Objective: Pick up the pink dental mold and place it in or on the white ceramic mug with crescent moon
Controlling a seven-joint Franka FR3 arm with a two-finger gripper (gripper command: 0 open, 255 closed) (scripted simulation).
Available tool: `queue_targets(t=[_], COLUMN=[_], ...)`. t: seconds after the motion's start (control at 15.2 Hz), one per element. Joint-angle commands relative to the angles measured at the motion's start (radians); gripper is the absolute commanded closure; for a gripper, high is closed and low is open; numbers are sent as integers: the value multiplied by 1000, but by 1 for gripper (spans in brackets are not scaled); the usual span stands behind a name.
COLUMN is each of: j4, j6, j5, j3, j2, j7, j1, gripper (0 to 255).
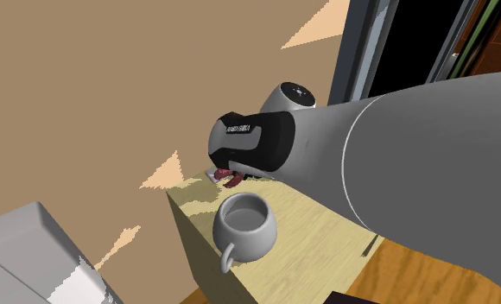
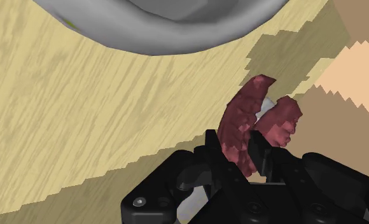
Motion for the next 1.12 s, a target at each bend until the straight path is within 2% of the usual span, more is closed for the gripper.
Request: queue_targets(t=[0.0, 1.06], j4=[17, 168], j6=[-34, -264], j5=[-16, -101], j3=[1, -23], j2=[-18, -103], j7=[18, 102], j1=[-8, -49], gripper=[255, 255])
